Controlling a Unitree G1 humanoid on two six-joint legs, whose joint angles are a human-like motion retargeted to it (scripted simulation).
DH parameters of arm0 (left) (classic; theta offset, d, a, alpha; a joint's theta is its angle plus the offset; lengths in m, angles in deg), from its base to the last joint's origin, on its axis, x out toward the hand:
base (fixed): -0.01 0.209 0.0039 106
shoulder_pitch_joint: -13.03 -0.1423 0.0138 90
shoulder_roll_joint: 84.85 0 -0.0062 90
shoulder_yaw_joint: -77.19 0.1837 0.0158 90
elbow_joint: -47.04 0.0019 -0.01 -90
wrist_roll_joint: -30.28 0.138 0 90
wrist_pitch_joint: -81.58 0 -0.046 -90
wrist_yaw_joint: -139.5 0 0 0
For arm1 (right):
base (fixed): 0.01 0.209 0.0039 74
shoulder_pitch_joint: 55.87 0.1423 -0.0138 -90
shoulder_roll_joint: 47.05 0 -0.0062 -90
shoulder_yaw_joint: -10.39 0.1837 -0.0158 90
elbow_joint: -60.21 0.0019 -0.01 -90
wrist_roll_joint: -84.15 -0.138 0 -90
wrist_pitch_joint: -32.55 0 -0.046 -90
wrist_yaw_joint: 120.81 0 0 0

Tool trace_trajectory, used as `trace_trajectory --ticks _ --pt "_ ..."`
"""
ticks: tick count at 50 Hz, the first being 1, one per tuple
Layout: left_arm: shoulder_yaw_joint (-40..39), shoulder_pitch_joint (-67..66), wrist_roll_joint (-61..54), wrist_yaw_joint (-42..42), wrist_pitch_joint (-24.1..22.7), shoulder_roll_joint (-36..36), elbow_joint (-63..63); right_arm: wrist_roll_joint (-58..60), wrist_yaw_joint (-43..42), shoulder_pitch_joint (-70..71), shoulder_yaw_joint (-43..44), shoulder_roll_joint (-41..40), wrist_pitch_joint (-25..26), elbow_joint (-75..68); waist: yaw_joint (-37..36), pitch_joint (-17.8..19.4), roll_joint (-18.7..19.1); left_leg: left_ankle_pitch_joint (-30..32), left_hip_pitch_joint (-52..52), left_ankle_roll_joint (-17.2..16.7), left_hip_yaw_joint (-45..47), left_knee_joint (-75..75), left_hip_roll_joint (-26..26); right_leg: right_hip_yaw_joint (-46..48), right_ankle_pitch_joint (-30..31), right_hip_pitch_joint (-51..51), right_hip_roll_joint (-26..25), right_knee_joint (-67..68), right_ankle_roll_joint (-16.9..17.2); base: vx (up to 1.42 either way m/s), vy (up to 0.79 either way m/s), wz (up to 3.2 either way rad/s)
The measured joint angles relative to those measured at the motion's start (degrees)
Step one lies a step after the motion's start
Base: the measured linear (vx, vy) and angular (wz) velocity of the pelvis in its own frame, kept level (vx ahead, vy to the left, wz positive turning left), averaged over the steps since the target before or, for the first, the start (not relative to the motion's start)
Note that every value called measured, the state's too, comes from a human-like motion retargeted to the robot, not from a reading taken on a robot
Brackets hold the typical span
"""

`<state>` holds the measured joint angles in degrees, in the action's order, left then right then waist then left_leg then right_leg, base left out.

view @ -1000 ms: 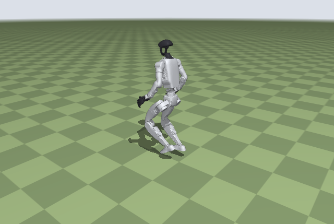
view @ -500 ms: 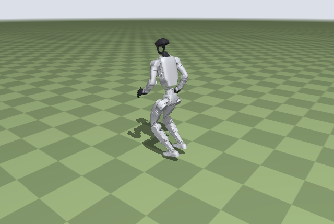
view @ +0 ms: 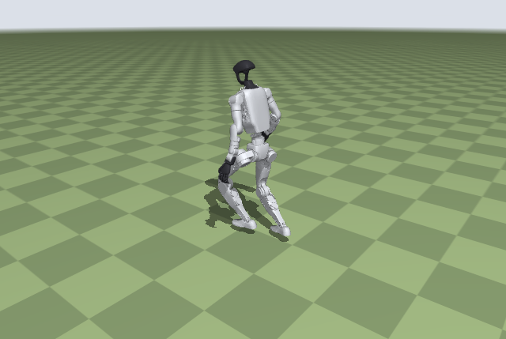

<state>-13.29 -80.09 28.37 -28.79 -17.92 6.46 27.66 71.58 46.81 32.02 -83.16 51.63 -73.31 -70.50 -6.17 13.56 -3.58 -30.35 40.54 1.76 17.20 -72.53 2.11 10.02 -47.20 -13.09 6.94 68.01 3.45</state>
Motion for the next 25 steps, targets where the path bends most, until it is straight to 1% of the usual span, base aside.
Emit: trace_trajectory --ticks 2,5,10,13,17,22,25 --pt "-0.3 -0.4 0.2 -0.9 -0.2 0.2 -0.3 0.6 0.5 0.0 -0.5 0.4 0.1 1.0 -0.6 0.7 1.3 1.7 2.2 -0.9 -1.3 -3.2 2.4 0.0 0.3 -0.4 -2.1 -0.3 -0.9 -0.21 -0.03 -0.31" --pt "-0.6 -1.1 0.2 -2.0 -0.5 0.3 -1.8 1.1 1.4 -0.9 -1.2 0.4 0.2 2.8 -1.0 1.6 2.2 2.3 3.9 -0.9 -3.3 -6.5 4.2 -0.5 1.2 -0.8 -4.0 -0.3 -1.4 -0.12 -0.01 -0.15" --pt "-0.4 -2.4 -1.0 -2.9 -1.3 0.4 -5.0 1.2 2.8 -3.2 -2.2 -0.8 0.3 5.3 -0.4 2.5 1.9 4.2 2.6 -0.6 -5.5 -7.2 2.6 -2.1 3.8 -0.5 -4.0 0.6 -0.4 0.0 0.0 0.0" --pt "0.3 -2.6 -2.1 -3.2 -1.6 0.4 -6.3 1.3 3.5 -4.3 -2.8 -1.9 0.7 5.3 0.5 2.6 1.4 4.4 0.6 -0.5 -6.5 -4.8 0.0 -3.6 6.6 -0.4 -3.3 1.9 1.1 0.08 0.05 0.24" --pt "1.7 -1.8 -3.2 -3.4 -1.5 0.7 -6.8 1.7 4.5 -5.1 -4.2 -3.4 1.3 3.7 2.2 2.7 0.0 3.5 -2.7 0.6 -7.1 -0.2 -4.6 -5.4 10.4 -0.4 -1.0 5.0 3.5 0.12 0.07 0.33" --pt "3.9 0.7 -3.6 -4.1 -0.6 1.0 -5.7 2.9 6.4 -4.5 -6.0 -5.3 2.9 -1.1 4.8 3.3 -3.0 -0.4 -7.6 4.3 -6.6 6.2 -11.5 -8.7 16.6 -1.6 3.0 11.6 7.8 0.12 0.09 0.43" --pt "5.2 2.6 -3.7 -4.5 0.2 1.0 -4.8 3.8 7.8 -3.5 -7.0 -6.7 4.1 -5.1 6.1 4.0 -4.8 -2.8 -10.1 6.6 -6.6 9.3 -15.2 -10.1 22.5 -3.0 5.6 16.5 10.3 0.1 0.08 0.37"
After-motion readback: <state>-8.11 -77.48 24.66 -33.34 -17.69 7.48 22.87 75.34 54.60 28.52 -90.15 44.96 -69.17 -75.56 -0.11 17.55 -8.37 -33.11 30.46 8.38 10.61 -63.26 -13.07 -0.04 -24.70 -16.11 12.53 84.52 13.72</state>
